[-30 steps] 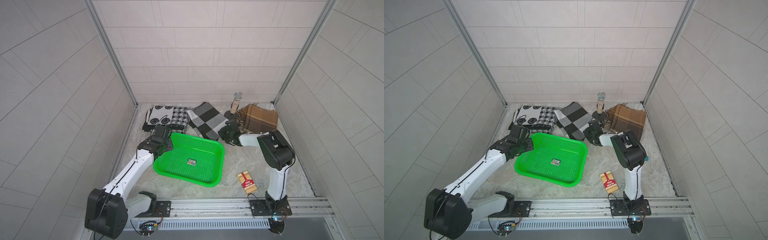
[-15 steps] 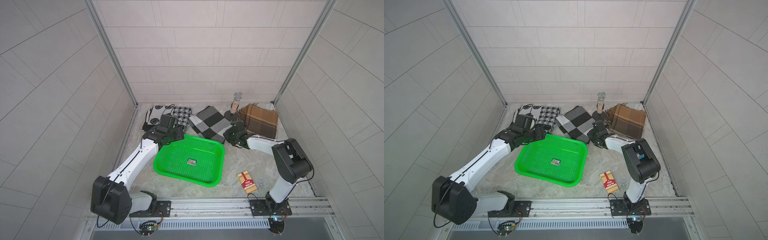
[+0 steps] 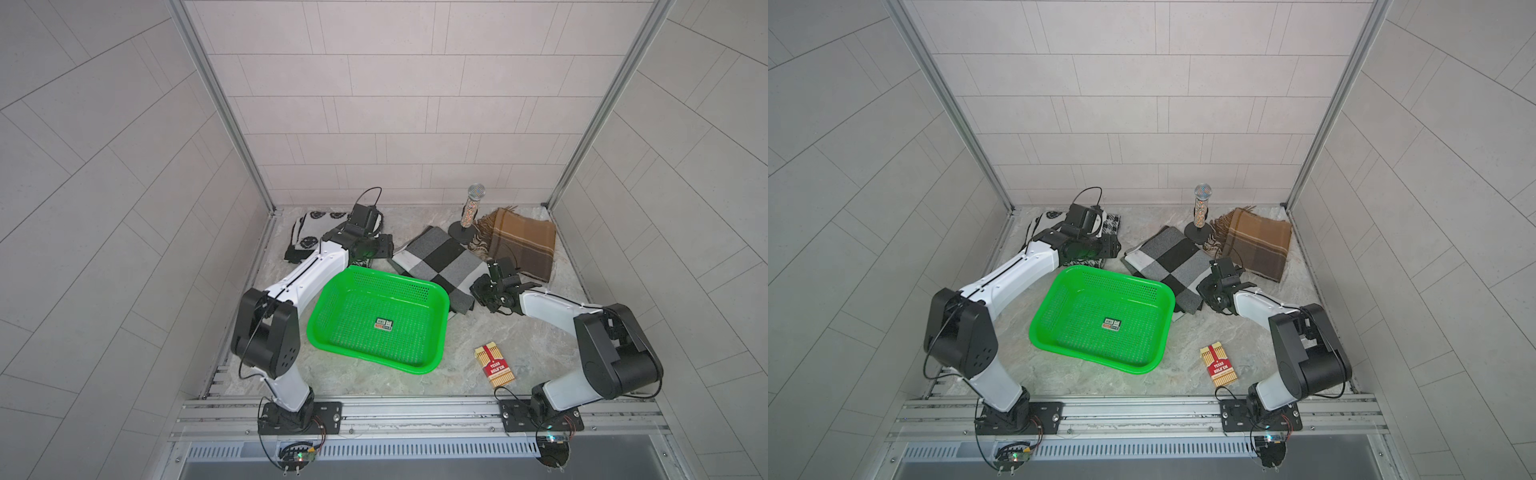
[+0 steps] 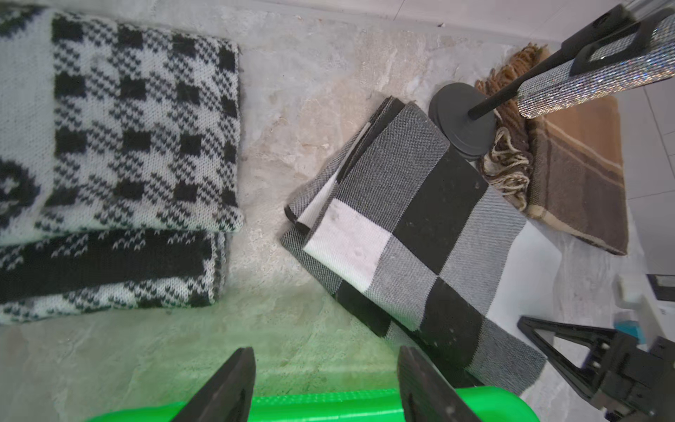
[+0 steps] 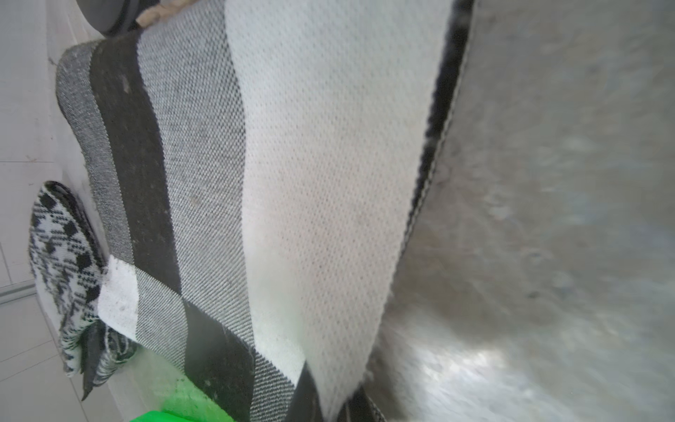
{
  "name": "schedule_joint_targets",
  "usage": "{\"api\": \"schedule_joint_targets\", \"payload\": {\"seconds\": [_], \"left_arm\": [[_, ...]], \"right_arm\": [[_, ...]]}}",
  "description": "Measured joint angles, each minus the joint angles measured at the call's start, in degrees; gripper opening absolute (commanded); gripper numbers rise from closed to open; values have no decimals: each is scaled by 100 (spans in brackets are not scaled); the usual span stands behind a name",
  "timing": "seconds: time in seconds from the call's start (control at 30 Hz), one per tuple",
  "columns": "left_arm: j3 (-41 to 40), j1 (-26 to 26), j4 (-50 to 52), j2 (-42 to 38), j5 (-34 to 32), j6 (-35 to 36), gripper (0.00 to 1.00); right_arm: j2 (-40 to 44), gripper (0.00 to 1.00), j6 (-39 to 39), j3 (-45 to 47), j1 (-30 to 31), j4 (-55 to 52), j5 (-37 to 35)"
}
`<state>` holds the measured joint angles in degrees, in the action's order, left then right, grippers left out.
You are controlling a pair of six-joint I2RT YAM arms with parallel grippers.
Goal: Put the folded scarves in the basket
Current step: Pick up the scarf at the center of the board.
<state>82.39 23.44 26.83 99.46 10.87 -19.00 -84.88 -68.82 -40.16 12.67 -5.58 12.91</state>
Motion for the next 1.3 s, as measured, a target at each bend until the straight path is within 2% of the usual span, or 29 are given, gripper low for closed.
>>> {"api": "schedule_joint_targets", "payload": {"seconds": [0.27, 0.47, 0.53, 0.67, 0.97, 1.3], "left_arm": [[1460, 0, 168, 1635, 243, 723, 71], [2629, 7, 518, 2863, 833, 1217, 73], [2966, 22, 656, 3200, 1036, 1355, 75], [3471, 118, 872, 3707, 1320, 1556, 79], [5429, 553, 1668, 4983, 1174, 1779, 81], [5604, 782, 2039, 5119, 693, 2103, 82]], "right_arm": [[501, 1, 411, 319, -345, -540, 61], [516, 45, 717, 337, -520, -850, 155], [584, 52, 852, 317, -553, -988, 153], [817, 60, 1036, 295, -756, -1178, 170], [656, 61, 1169, 295, -1156, -1093, 721], [295, 61, 986, 337, -1156, -651, 1224]]}}
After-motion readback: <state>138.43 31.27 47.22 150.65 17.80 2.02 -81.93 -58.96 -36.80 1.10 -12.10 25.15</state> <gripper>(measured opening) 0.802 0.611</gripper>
